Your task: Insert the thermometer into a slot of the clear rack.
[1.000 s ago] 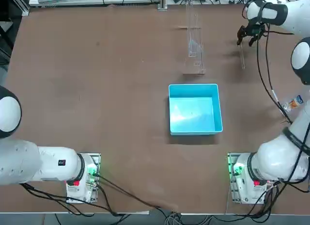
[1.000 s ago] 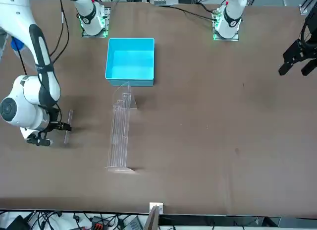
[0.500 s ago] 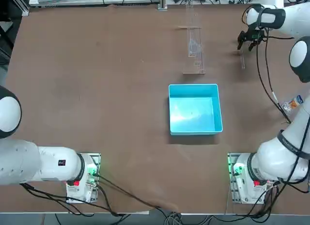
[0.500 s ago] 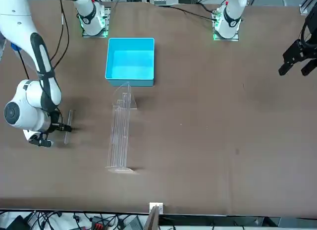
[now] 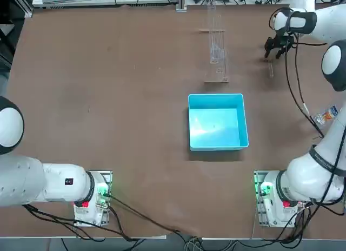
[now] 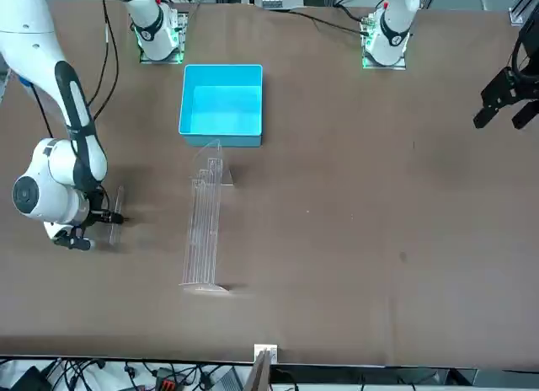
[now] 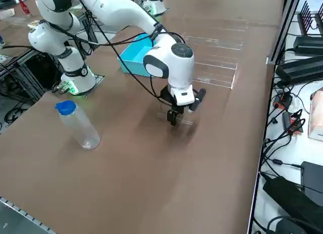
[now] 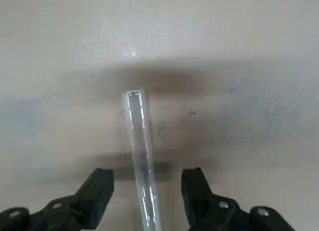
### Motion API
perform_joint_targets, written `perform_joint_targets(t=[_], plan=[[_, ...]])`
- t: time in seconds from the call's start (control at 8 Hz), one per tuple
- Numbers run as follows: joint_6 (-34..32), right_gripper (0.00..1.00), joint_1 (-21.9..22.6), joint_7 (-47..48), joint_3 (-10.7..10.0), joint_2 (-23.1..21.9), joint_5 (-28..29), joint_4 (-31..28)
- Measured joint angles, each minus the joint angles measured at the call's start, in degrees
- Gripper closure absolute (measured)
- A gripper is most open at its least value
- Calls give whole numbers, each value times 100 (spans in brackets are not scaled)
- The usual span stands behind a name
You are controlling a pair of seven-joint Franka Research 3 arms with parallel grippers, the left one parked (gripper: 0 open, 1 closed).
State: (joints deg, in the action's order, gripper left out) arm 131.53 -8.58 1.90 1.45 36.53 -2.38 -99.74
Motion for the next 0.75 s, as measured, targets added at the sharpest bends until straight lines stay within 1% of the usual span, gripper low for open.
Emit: perform_joint_targets(t=[0.25, 0.62, 0.75], plan=[[346, 18, 1, -3, 3, 3, -2, -230], [391, 25, 1, -6, 4, 3, -4, -281], [392, 35, 1, -7, 7, 3, -4, -281]])
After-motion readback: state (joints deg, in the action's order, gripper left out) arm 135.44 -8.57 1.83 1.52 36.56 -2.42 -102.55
